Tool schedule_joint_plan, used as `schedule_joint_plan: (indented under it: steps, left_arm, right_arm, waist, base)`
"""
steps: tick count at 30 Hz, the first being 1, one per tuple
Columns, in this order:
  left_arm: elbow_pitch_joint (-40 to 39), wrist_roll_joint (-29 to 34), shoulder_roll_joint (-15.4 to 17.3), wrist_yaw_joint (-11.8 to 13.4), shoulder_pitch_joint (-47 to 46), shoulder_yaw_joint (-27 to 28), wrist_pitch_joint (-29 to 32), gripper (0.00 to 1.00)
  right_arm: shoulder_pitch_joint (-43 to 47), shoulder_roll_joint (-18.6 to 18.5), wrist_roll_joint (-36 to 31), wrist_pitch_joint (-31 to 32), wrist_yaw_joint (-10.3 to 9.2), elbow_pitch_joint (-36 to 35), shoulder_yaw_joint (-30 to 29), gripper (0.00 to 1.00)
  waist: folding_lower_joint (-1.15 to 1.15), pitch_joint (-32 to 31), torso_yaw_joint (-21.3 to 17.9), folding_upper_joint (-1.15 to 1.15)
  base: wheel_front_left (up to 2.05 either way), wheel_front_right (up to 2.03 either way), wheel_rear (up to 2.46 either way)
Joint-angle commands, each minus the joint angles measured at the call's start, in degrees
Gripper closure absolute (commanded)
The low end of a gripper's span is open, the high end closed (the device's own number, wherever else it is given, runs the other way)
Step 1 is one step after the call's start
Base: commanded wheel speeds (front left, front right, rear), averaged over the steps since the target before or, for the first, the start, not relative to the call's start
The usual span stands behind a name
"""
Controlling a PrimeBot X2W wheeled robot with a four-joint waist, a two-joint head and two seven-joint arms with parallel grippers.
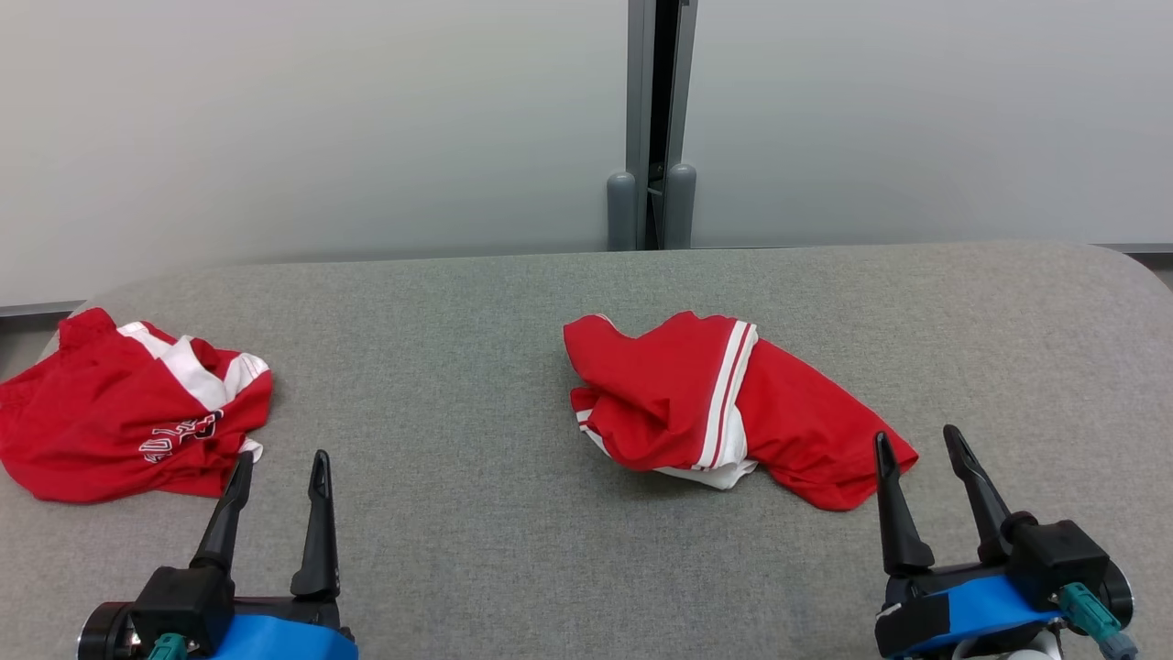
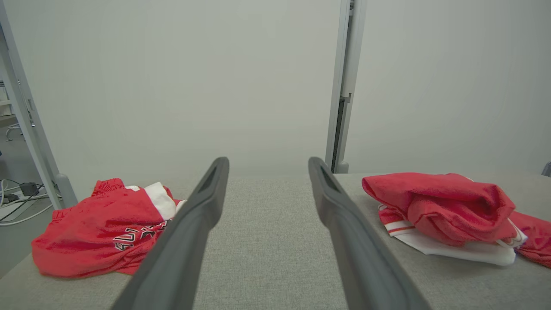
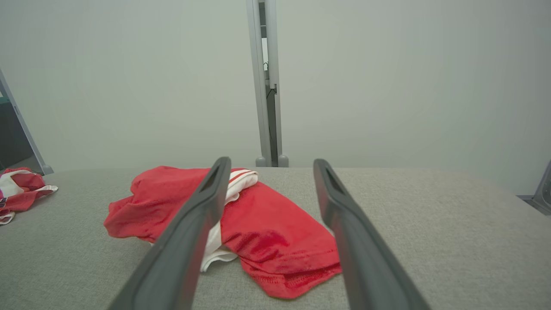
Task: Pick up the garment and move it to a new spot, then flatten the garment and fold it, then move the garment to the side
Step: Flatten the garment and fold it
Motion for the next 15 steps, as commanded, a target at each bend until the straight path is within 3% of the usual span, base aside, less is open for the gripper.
schedule_joint_plan:
  steps: [1, 15]
  left_arm:
    - [0.18, 0.34, 0.11, -0.10, 0.07, 0.36, -0.17, 0.00]
    - [0.74, 0.81, -0.23, -0.79, -0.11, 1.00, -0.17, 0.00]
  right_arm:
    - [0.38, 0.02, 0.08, -0.04, -0.02, 0.15, 0.12, 0.00]
    - [0.09, 0.03, 0.05, -0.03, -0.02, 0.69, 0.16, 0.00]
  waist:
    - [0.00, -0.02, 0.03, 0.00]
    - [0.00, -0.18, 0.08, 0.00]
  base:
    - [0.00, 0.00, 0.00]
    - [0.00, 0.00, 0.00]
